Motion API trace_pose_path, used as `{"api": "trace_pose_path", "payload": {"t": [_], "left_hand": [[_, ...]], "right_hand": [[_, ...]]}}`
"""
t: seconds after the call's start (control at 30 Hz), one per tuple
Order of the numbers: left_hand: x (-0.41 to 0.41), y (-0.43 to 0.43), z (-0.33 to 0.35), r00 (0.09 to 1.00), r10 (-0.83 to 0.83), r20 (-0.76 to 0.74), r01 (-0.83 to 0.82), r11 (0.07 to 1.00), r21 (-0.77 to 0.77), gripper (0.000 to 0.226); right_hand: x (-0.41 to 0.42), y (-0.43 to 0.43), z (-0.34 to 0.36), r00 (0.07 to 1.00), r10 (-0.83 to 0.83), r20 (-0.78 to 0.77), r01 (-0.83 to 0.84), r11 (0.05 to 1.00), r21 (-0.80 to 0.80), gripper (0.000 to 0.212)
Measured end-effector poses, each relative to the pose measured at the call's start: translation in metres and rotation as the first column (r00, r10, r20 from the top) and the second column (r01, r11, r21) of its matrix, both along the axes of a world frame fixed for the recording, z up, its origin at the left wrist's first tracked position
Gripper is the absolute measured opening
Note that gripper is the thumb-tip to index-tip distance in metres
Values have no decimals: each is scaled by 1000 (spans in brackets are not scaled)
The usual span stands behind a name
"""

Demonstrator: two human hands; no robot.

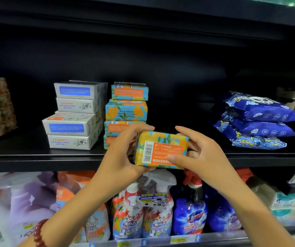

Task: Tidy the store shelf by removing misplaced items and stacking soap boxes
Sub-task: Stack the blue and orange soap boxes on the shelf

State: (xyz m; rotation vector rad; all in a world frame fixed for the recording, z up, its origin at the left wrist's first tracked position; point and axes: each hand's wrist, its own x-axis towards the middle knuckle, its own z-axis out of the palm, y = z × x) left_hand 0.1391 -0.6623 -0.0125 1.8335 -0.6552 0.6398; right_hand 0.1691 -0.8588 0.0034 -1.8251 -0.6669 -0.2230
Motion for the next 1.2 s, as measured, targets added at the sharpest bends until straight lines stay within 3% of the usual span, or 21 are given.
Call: {"api": "trace_pose_path", "payload": {"t": [0.1, 0.23, 0.3, 0.4, 0.5, 0.57, 0.67, 0.73, 0.83, 1.0, 1.2], "left_hand": [[1, 2, -4, 997, 44, 66, -47, 998, 52, 65], [-4, 4, -5, 991, -23, -133, 16, 998, -60, 86], [-6, 2, -5, 974, -65, -216, 33, 989, -145, 77], [-4, -1, -3, 968, -82, -236, 32, 977, -210, 62], [0, -1, -5, 970, -113, -215, 49, 959, -279, 62], [2, 0, -6, 972, -128, -196, 66, 954, -293, 64], [3, 3, -7, 982, -115, -152, 78, 970, -232, 65], [3, 4, -8, 987, -99, -127, 76, 981, -177, 65], [3, 3, -10, 998, -9, -63, 7, 999, -38, 68], [8, 24, -18, 924, 362, 122, -378, 912, 158, 49], [23, 42, -31, 873, 405, 270, -482, 800, 358, 41]], "right_hand": [[-4, 1, 3, 992, -30, 122, 29, 1000, 9, 57], [-15, 3, -1, 914, -132, 383, 124, 991, 47, 46], [-15, 5, -5, 826, -184, 533, 204, 979, 21, 44], [-10, 8, -11, 751, -207, 627, 244, 969, 29, 45], [-6, 9, -15, 743, -207, 636, 285, 958, -21, 53], [-3, 5, -15, 787, -156, 597, 278, 953, -117, 61], [-2, -3, -9, 905, 35, 425, 64, 974, -217, 70], [-1, -7, -7, 921, 87, 380, 3, 973, -231, 73], [5, -8, -6, 904, 49, 424, 67, 964, -256, 73], [30, -13, 1, 903, -90, 420, 201, 953, -227, 71], [76, -7, 9, 931, -182, 316, 297, 881, -369, 66]]}}
